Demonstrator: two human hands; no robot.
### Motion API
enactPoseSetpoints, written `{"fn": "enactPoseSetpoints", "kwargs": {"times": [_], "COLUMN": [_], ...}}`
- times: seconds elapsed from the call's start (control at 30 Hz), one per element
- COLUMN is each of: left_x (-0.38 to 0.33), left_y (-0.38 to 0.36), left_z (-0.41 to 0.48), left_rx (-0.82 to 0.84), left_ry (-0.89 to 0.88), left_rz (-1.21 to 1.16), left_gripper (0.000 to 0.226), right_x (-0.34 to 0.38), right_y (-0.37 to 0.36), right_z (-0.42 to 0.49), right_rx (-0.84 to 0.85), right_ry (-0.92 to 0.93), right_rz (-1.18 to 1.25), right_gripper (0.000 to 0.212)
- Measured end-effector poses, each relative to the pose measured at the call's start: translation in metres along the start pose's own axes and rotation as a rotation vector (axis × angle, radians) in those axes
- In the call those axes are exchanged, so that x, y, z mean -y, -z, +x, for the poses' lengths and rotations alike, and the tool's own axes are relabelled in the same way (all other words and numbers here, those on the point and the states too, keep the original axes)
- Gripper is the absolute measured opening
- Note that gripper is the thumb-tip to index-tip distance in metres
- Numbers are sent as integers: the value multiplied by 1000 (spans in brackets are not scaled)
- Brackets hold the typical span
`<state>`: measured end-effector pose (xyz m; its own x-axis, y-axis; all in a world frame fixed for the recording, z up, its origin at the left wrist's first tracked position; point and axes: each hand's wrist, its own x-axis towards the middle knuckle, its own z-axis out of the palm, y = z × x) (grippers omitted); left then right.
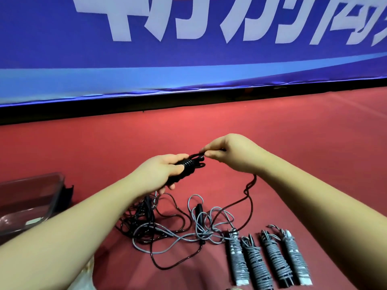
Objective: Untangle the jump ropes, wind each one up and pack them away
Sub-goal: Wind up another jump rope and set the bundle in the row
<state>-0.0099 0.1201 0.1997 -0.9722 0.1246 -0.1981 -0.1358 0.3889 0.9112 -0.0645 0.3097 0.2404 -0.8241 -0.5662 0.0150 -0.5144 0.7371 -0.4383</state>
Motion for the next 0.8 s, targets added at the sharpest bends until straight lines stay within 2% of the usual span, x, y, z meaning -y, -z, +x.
{"fn": "enactPoseSetpoints", "kwargs": {"times": [0.07, 0.17, 0.23, 0.27, 0.33, 0.43, 0.5, 0.53, 0.6, 0.63, 0.67, 0.73, 0.77, 0.8], "left_x": [1, -2, -8, -12, -17, -20, -19, -18, -15, -14, -13, -13, -15, -16], "left_y": [-2, -1, 4, 6, 6, 5, 7, 9, 12, 12, 12, 10, 9, 8], "left_z": [-2, -5, -6, -7, -9, -12, -13, -13, -14, -14, -14, -14, -14, -14], "left_rx": [19, 30, 12, -2, -26, -47, -54, -53, -30, -14, 1, 23, 38, 51], "left_ry": [8, 27, -10, -39, -95, -189, -254, -286, -324, -324, -318, -348, -376, -402], "left_rz": [-107, -371, -495, -525, -515, -405, -303, -234, -107, -65, -31, 94, 185, 266], "left_gripper": [40, 35, 33, 33, 33, 35, 35, 35, 35, 38, 41, 42, 42, 44], "right_x": [1, -3, -14, -17, -16, -5, -5, -6, -4, -1, 4, 14, 19, 24], "right_y": [-8, -19, -23, -26, -28, -25, -19, -13, -1, 5, 11, 21, 26, 30], "right_z": [-2, -4, -5, -8, -13, -13, -10, -10, -13, -15, -16, -16, -17, -17], "right_rx": [-151, -479, -606, -626, -584, -289, -84, -16, 19, -14, -94, -368, -497, -557], "right_ry": [114, 355, 457, 450, 280, -92, -173, -147, -43, 16, 88, 284, 402, 512], "right_rz": [-113, -225, -177, -101, 224, 821, 957, 938, 736, 547, 292, -269, -482, -642], "right_gripper": [25, 29, 32, 30, 20, 19, 14, 14, 17, 19, 21, 20, 19, 15]}}
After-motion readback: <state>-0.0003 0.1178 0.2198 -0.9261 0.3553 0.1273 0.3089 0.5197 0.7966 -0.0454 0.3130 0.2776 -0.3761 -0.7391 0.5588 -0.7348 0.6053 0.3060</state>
